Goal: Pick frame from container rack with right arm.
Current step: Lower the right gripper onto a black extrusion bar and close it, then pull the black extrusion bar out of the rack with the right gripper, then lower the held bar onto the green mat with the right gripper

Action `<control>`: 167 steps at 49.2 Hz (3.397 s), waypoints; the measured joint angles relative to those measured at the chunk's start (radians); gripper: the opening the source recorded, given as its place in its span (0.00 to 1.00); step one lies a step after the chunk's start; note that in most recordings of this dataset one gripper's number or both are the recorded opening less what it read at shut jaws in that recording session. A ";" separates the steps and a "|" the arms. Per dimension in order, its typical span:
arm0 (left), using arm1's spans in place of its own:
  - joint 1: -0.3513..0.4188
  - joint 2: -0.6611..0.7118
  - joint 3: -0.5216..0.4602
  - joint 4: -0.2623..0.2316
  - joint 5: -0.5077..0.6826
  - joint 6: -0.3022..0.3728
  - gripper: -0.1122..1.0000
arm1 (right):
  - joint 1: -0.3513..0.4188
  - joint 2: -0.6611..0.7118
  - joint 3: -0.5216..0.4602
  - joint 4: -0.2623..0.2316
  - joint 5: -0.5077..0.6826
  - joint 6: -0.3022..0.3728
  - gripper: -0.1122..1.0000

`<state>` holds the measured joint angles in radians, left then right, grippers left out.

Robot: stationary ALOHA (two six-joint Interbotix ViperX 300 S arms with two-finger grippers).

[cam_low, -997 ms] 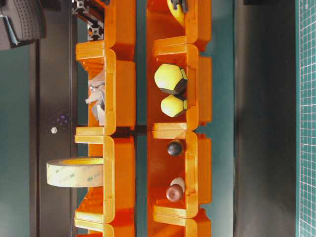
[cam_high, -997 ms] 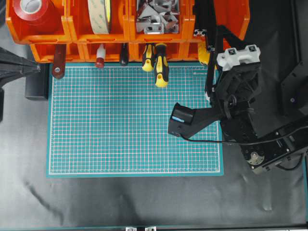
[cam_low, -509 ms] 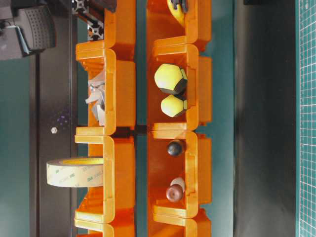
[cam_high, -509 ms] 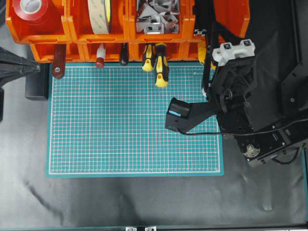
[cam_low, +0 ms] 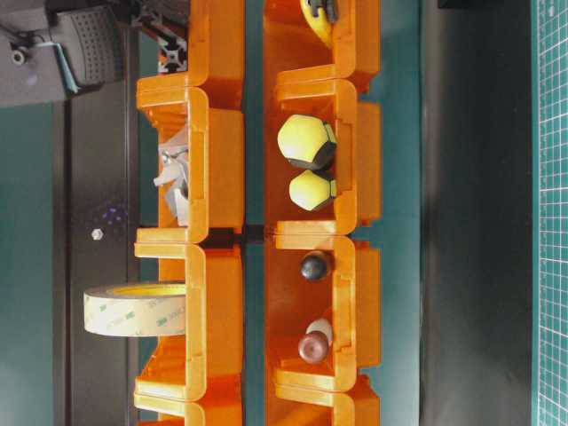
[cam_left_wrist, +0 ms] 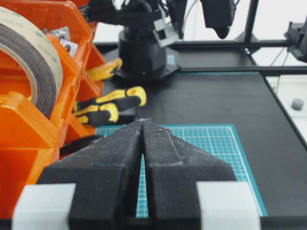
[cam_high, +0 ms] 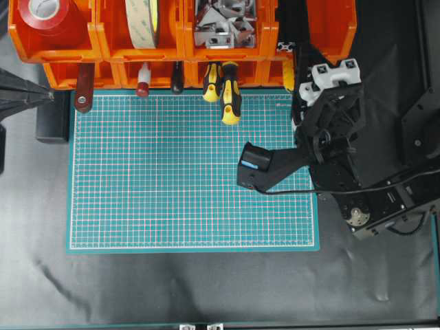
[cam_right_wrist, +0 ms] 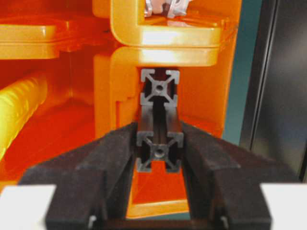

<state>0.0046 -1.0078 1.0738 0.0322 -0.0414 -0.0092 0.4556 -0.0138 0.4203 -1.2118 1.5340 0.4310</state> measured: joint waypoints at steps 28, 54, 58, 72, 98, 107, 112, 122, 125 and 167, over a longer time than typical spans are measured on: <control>0.000 0.000 0.000 0.000 0.000 0.000 0.10 | 0.201 0.014 -0.175 -0.130 0.242 -0.018 0.32; 0.000 -0.048 -0.011 0.000 0.003 -0.002 0.10 | 0.443 0.210 -0.394 -0.058 0.114 -0.043 0.32; 0.002 -0.052 -0.012 -0.002 0.006 -0.002 0.10 | 0.443 0.239 -0.397 -0.006 0.064 -0.040 0.32; 0.002 -0.054 -0.012 0.000 0.018 -0.003 0.10 | 0.422 0.268 -0.313 0.084 -0.146 -0.032 0.32; 0.002 -0.060 -0.014 0.000 0.021 -0.005 0.10 | 0.170 0.272 -0.118 0.089 -0.603 -0.032 0.32; 0.000 -0.061 -0.014 0.000 0.026 -0.005 0.10 | 0.098 0.299 -0.115 0.087 -0.696 -0.055 0.32; 0.000 -0.061 -0.014 -0.002 0.032 -0.005 0.10 | 0.078 0.311 -0.115 0.087 -0.723 -0.067 0.32; 0.000 -0.061 -0.014 -0.002 0.037 -0.005 0.10 | 0.075 0.339 -0.114 0.089 -0.732 -0.077 0.32; 0.000 -0.063 -0.014 -0.002 0.037 -0.005 0.10 | 0.074 0.344 -0.114 0.095 -0.732 -0.078 0.32; 0.006 -0.063 -0.014 -0.002 0.049 -0.005 0.10 | 0.064 0.344 -0.098 0.258 -0.799 -0.064 0.70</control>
<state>0.0107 -1.0707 1.0600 0.0307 0.0077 -0.0138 0.5200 0.3298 0.3221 -0.9541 0.7348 0.3666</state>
